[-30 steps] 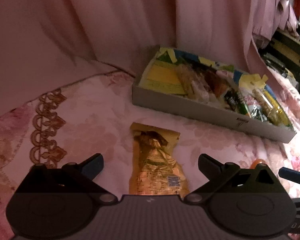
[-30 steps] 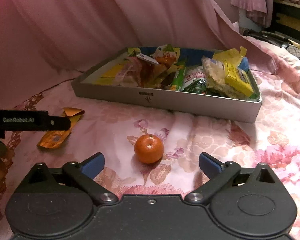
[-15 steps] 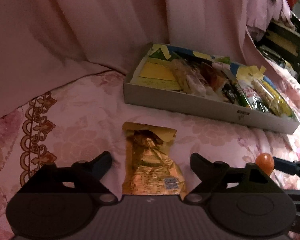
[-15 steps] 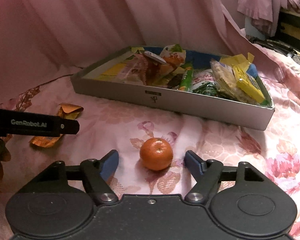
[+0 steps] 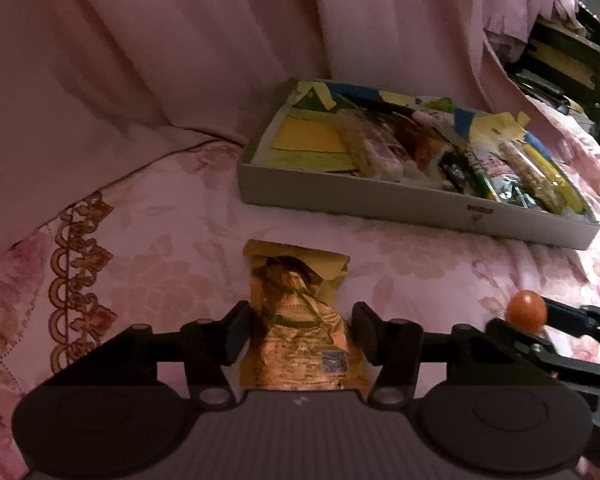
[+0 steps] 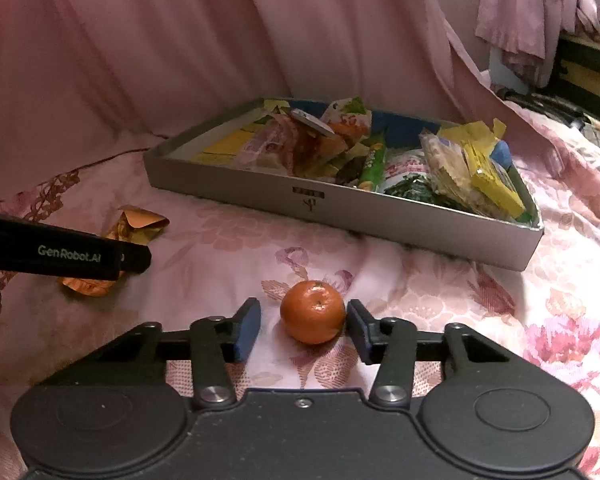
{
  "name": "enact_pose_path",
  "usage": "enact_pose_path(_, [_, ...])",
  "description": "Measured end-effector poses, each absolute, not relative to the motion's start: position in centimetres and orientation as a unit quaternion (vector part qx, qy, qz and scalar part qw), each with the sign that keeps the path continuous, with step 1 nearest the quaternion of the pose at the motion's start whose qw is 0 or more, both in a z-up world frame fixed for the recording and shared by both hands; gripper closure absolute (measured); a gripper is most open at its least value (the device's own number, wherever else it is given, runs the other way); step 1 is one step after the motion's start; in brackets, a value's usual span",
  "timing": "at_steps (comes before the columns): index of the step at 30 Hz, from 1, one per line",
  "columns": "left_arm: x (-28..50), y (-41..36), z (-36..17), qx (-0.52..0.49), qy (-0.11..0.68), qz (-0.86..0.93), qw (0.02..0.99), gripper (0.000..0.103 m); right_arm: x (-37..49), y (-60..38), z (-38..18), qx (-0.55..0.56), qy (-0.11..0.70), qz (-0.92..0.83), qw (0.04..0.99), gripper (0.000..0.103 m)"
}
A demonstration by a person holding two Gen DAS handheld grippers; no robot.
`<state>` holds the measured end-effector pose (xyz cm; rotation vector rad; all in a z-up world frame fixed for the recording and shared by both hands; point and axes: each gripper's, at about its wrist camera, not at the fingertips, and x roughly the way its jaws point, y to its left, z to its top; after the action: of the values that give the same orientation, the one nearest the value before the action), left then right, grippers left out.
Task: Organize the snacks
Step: 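Grasp the gold snack bag with the left tool while the right tool grasps the mandarin, then carry the gold bag and mandarin over the tray and lower them in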
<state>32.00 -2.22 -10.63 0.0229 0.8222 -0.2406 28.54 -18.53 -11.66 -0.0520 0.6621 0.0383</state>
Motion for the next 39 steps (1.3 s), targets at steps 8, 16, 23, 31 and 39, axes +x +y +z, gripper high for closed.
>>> enact_pose_path(8, [31.2, -3.0, -10.4, 0.005, 0.411, -0.143, 0.9, 0.048, 28.1, -18.2, -11.5, -0.033, 0.326, 0.024, 0.944, 0.067])
enact_pose_path(16, [29.9, -3.0, -9.9, -0.022, 0.438, -0.161, 0.884, 0.051, 27.0, -17.3, -11.3, -0.044, 0.334, 0.04, 0.941, 0.068])
enact_pose_path(23, [28.5, -2.5, -9.1, -0.055, 0.458, -0.169, 0.871, 0.053, 25.7, -17.3, -10.5, -0.042, 0.345, 0.043, 0.937, 0.068])
enact_pose_path(31, [28.0, -1.2, -8.4, -0.11, 0.471, -0.156, 0.861, 0.053, 24.6, -17.8, -9.0, -0.027, 0.332, 0.038, 0.942, 0.068])
enact_pose_path(39, [27.5, -1.0, -6.5, -0.135, 0.43, -0.165, 0.877, 0.053, 24.2, -17.9, -8.0, -0.025, 0.307, 0.04, 0.95, 0.068])
